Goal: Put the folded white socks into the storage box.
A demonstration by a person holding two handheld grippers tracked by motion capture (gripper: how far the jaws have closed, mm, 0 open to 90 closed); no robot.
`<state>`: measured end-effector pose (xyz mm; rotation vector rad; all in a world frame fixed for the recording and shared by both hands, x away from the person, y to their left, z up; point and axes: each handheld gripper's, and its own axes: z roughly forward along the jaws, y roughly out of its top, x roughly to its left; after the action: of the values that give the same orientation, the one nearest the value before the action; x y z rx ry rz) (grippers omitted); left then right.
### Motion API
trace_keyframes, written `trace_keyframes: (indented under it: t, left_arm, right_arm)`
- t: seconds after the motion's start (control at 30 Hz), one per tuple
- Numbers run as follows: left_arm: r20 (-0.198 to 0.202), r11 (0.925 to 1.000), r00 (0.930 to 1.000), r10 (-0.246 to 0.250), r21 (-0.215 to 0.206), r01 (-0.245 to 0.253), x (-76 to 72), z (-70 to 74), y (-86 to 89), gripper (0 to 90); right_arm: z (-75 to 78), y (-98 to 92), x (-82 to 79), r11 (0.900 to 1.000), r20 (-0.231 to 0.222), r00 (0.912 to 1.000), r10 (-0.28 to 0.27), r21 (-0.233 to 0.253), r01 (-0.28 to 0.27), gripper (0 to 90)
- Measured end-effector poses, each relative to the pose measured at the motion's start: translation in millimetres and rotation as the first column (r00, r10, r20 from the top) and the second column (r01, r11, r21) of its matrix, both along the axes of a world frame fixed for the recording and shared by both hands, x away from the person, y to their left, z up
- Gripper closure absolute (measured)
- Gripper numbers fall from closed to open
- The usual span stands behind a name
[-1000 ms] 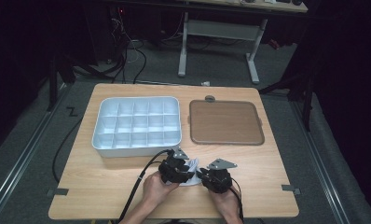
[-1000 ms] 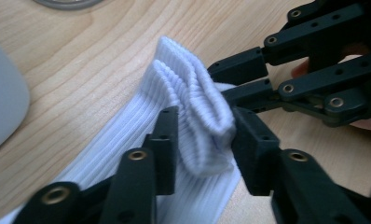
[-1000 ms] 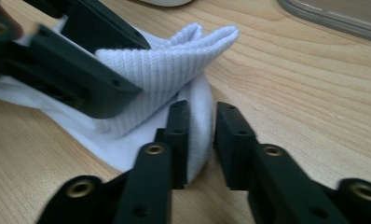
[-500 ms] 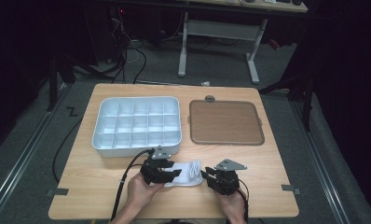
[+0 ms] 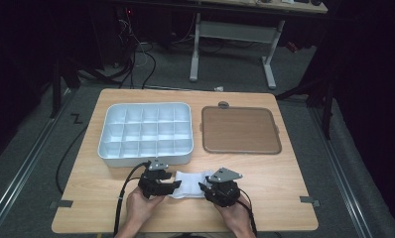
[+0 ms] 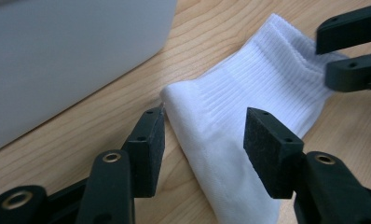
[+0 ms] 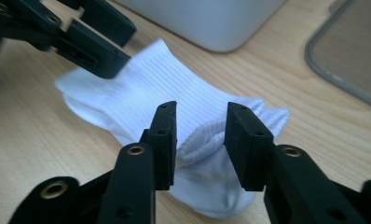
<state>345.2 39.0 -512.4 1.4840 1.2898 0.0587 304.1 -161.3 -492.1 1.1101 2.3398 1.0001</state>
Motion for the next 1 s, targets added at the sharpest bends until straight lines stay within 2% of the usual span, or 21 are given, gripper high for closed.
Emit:
trace_keyframes:
  t: [0.07,0.13,0.2,0.27,0.33,0.5,0.63,0.73,0.87,1.0]
  left_arm:
    - [0.001,1.0,1.0,0.001,0.005,-0.001,0.8,-1.8,-1.1,48.4]
    - [0.017,0.9996,0.9999,-0.002,0.029,0.001,0.6,-4.8,-3.2,48.4]
    - [0.039,0.9958,0.9992,-0.003,0.092,-0.001,-0.5,-11.7,-7.0,48.5]
    - [0.049,0.9915,0.9987,-0.014,0.13,0.007,-3.7,-19.4,-9.9,48.6]
    - [0.054,0.993,0.9984,-0.012,0.118,0.006,-6.1,-20.5,-9.6,49.7]
    - [0.052,0.9904,0.9986,-0.01,0.138,0.003,-5.7,-20.1,-11.8,49.1]
    - [0.053,0.9893,0.9985,-0.01,0.146,0.003,-4.9,-20.2,-11.3,47.0]
    - [0.055,0.9894,0.9985,-0.006,0.145,-0.002,-5.3,-20.4,-11.4,46.6]
    - [0.046,0.987,0.9989,-0.002,0.161,-0.005,-5.7,-19.5,-12.3,47.0]
    - [0.023,0.9859,0.9997,-0.004,0.168,0.0,-6.0,-17.6,-12.4,48.3]
  right_arm:
    - [-5.5,0.3,3.5,1.0,-0.024,0.9996,-0.013,-0.015,0.013,65.2]
    - [-11.3,-1.2,5.4,0.999,-0.042,0.9987,-0.028,-0.023,0.027,73.2]
    - [-15.0,-3.3,4.0,0.999,-0.044,0.9986,-0.029,-0.039,0.027,81.7]
    - [-17.7,-7.1,2.6,0.999,-0.04,0.9986,-0.035,-0.039,0.033,84.0]
    - [-20.3,-11.1,1.2,0.998,-0.039,0.9979,-0.051,-0.031,0.05,84.3]
    - [-24.2,-14.7,1.4,0.999,-0.05,0.9974,-0.052,-0.014,0.052,83.9]
    - [-26.0,-13.3,-0.7,0.998,-0.024,0.9984,-0.051,-0.031,0.05,82.0]
    - [-27.5,-15.0,-1.0,0.999,-0.018,0.9987,-0.047,-0.019,0.046,80.0]
    - [-27.3,-15.5,0.9,0.999,-0.032,0.9982,-0.051,-0.01,0.05,79.1]
    - [-28.7,-13.1,0.6,0.999,-0.006,0.9987,-0.05,-0.021,0.05,77.6]
